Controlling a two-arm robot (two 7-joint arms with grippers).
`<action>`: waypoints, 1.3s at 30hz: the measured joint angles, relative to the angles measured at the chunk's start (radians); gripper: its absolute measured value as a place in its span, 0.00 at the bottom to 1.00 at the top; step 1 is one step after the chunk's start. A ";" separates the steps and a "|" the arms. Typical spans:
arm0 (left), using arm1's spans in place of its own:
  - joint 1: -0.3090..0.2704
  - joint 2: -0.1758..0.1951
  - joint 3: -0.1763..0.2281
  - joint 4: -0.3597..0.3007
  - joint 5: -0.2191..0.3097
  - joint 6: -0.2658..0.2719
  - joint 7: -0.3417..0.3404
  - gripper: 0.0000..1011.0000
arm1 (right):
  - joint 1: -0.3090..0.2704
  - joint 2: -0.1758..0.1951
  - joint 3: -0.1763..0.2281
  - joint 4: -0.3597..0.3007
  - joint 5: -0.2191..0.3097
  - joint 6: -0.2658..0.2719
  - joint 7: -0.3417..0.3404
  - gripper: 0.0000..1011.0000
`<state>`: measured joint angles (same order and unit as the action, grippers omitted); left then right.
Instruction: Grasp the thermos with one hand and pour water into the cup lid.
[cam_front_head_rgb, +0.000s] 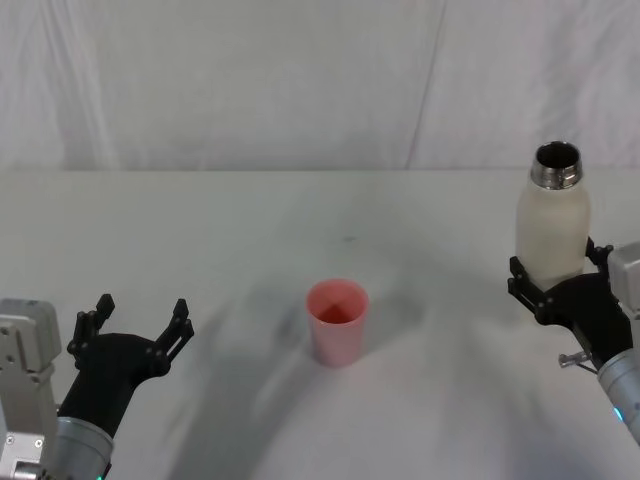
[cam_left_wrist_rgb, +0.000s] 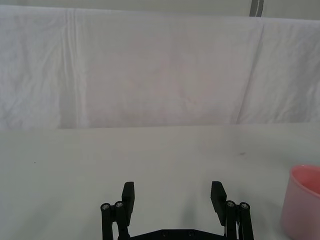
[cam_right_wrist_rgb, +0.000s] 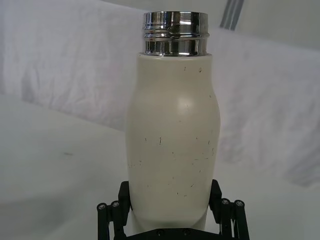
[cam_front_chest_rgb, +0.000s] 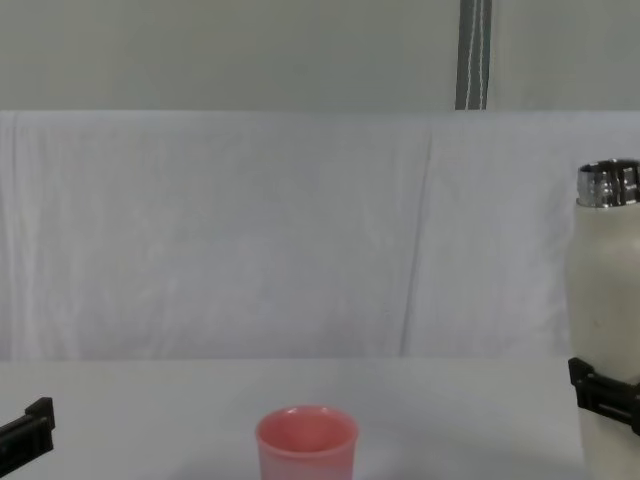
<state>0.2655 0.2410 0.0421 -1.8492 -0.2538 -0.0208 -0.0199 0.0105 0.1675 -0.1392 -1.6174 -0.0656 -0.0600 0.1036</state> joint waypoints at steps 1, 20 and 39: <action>0.000 0.000 0.000 0.000 0.000 0.000 0.000 0.99 | -0.003 0.004 -0.002 -0.007 -0.010 0.000 -0.002 0.94; 0.000 0.000 0.000 0.000 0.000 0.000 0.000 0.99 | -0.055 0.050 -0.030 -0.074 -0.281 0.011 -0.084 0.94; 0.000 0.000 0.000 0.000 0.000 0.000 0.000 0.99 | -0.056 0.068 -0.096 -0.061 -0.510 0.008 -0.150 0.94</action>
<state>0.2655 0.2409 0.0421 -1.8492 -0.2538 -0.0208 -0.0199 -0.0458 0.2359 -0.2349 -1.6785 -0.5752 -0.0518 -0.0463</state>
